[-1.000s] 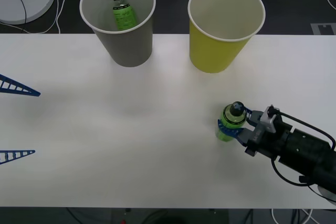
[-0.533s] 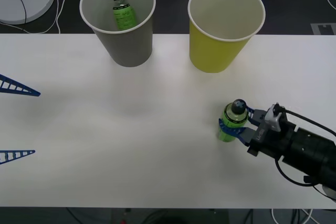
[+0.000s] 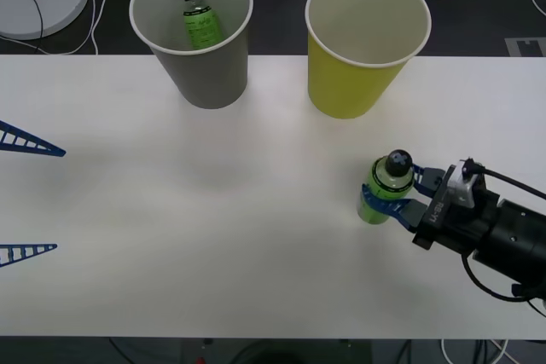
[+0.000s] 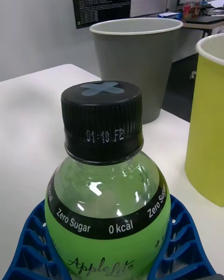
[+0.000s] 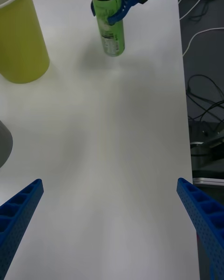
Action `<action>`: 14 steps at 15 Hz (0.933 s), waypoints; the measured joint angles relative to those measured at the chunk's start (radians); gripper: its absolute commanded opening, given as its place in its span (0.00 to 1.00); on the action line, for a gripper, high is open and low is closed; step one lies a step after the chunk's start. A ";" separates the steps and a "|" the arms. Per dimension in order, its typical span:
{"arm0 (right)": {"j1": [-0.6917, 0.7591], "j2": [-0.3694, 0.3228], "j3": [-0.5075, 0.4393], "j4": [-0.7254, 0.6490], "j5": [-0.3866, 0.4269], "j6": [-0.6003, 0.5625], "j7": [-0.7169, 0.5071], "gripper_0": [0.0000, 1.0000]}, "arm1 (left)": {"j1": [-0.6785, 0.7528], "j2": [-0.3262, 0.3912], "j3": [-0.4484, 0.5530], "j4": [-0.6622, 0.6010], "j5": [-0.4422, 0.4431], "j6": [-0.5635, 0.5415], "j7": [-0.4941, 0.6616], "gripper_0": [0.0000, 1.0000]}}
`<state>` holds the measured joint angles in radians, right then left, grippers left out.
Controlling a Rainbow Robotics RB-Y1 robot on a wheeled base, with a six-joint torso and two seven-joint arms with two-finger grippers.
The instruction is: Put the can into the green bin and the plastic bottle into the gray bin
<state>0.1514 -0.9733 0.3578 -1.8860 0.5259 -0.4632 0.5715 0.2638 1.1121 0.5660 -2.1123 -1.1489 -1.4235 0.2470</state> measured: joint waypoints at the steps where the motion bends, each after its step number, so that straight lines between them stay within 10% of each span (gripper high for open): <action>1: 0.019 -0.017 -0.009 -0.040 -0.003 0.036 -0.005 0.00 | 0.000 0.000 0.000 0.000 0.000 0.000 0.000 1.00; 14: 0.220 -0.159 -0.046 -0.539 -0.093 0.506 -0.073 0.00 | 0.000 0.000 0.000 0.000 0.000 0.000 0.000 1.00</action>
<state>0.3718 -1.1321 0.3116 -2.4246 0.4333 0.0429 0.4990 0.2638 1.1121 0.5660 -2.1123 -1.1489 -1.4235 0.2470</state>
